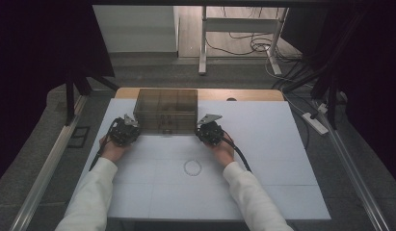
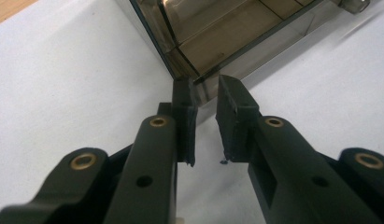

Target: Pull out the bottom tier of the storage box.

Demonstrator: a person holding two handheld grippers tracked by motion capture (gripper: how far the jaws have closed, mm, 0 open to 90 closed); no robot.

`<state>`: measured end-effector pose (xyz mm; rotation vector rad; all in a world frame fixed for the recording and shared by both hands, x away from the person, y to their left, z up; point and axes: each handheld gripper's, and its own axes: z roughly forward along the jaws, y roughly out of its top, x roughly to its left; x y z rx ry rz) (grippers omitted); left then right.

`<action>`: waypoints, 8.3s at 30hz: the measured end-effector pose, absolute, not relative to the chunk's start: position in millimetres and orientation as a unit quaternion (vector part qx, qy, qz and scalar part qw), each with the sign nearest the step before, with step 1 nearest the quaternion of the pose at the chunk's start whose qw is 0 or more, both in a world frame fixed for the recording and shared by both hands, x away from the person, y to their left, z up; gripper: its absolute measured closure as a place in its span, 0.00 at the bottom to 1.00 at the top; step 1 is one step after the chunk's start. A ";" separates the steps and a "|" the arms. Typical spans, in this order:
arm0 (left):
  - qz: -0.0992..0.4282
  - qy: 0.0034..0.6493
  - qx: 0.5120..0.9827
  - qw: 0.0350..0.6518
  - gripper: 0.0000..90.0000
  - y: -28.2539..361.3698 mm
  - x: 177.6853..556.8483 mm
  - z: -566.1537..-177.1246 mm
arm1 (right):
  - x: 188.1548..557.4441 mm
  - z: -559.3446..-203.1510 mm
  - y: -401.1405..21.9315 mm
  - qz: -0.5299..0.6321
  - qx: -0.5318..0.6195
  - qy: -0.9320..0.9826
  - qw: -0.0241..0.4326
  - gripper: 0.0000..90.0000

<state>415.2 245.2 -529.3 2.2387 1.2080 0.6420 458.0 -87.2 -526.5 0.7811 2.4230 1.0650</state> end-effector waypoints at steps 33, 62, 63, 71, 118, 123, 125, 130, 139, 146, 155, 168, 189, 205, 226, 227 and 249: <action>0.235 0.441 0.829 0.249 0.86 244.3 401.2 -529.2 | 444.4 -526.1 -89.0 0.374 0.268 0.868 0.186 0.92; 0.230 0.436 0.834 0.247 0.87 245.8 393.2 -528.8 | 435.7 -526.8 -90.2 0.374 0.258 0.872 0.184 0.93; 0.230 0.436 0.834 0.246 0.87 245.7 392.9 -528.7 | 435.2 -526.8 -90.1 0.374 0.258 0.872 0.183 0.93; 0.230 0.434 0.836 0.246 0.87 245.9 389.6 -528.7 | 431.9 -526.8 -90.6 0.372 0.252 0.874 0.184 0.93; 0.222 0.429 0.840 0.246 0.87 247.7 377.8 -528.7 | 418.7 -529.7 -94.0 0.381 0.242 0.874 0.180 0.93; 0.221 0.428 0.841 0.246 0.87 247.7 376.5 -528.7 | 417.7 -529.7 -93.9 0.381 0.241 0.874 0.180 0.93; 0.221 0.429 0.840 0.248 0.87 247.8 376.0 -528.9 | 417.2 -529.7 -94.1 0.381 0.240 0.875 0.180 0.93; 0.222 0.429 0.840 0.247 0.87 247.8 374.2 -529.0 | 416.2 -529.6 -94.1 0.382 0.240 0.874 0.178 0.93; 0.223 0.426 0.842 0.245 0.88 247.5 370.5 -528.9 | 413.7 -529.5 -94.6 0.383 0.238 0.875 0.176 0.93; 0.220 0.424 0.843 0.247 0.88 248.4 367.0 -528.7 | 410.9 -529.2 -95.1 0.382 0.236 0.877 0.173 0.93; 0.219 0.422 0.844 0.248 0.88 248.8 362.3 -528.8 | 406.9 -528.7 -94.9 0.380 0.236 0.878 0.173 0.93; 0.216 0.421 0.845 0.250 0.88 249.6 360.4 -528.9 | 405.1 -528.9 -96.2 0.381 0.234 0.878 0.169 0.93; 0.225 0.436 0.832 0.258 0.44 252.5 360.3 -525.5 | 405.9 -518.2 -114.4 0.425 0.267 0.852 0.148 0.50; 0.197 0.440 0.820 0.309 0.34 247.5 357.6 -517.2 | 373.6 -506.7 -199.7 0.437 0.281 0.837 0.170 0.35; 0.181 0.405 0.831 0.335 0.33 226.1 349.9 -500.0 | 323.2 -497.0 -258.6 0.451 0.311 0.816 0.183 0.28; 0.180 0.402 0.833 0.336 0.33 224.7 349.6 -499.4 | 320.2 -496.9 -263.3 0.451 0.313 0.815 0.186 0.28; 0.139 0.350 0.855 0.357 0.30 193.5 343.6 -486.6 | 316.2 -496.6 -288.9 0.460 0.318 0.808 0.185 0.27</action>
